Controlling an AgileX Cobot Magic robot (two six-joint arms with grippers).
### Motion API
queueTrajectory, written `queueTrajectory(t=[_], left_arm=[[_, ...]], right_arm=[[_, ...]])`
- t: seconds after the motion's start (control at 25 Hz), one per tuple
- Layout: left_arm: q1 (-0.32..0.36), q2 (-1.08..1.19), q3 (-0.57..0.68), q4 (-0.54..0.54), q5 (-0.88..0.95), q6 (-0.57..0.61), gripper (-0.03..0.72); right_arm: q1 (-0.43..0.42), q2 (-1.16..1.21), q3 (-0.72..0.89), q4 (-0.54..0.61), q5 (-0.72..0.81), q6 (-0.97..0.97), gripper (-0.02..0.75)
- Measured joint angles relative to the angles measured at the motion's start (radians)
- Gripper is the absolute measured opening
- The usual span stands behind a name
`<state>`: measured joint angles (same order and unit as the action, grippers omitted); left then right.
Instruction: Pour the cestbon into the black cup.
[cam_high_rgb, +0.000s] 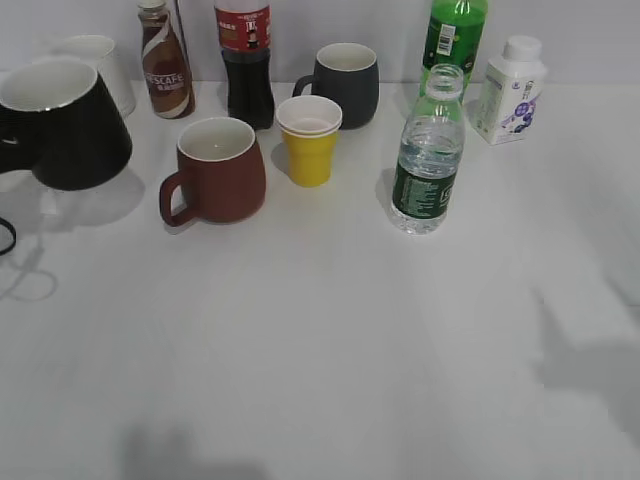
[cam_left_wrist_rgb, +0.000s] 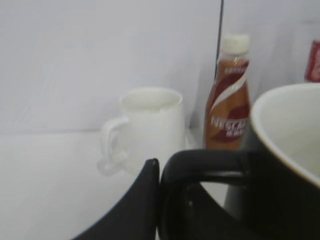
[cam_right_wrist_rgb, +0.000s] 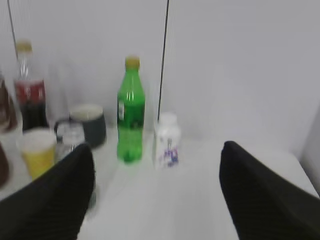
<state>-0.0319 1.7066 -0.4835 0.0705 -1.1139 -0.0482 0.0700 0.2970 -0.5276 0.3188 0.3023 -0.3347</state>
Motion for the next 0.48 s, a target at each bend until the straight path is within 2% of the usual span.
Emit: queueTrajectory(t=[0.12,0.24,0.48], left_arm=[[0.0,-0.065,0.001,0.009,0.037,0.001,0.041],[0.0,-0.124,0.001,0.017,0.062,0.002,0.041],[0.0,-0.228,0.001,0.065,0.152,0.002,0.041]], right_arm=[[0.012,0.154,-0.001,0.133,-0.163,-0.114,0.588],[0.069,0.312,-0.001,0.161,-0.275,-0.152,0.586],[0.319,0.606,0.031,0.115,-0.595,-0.134,0.577]])
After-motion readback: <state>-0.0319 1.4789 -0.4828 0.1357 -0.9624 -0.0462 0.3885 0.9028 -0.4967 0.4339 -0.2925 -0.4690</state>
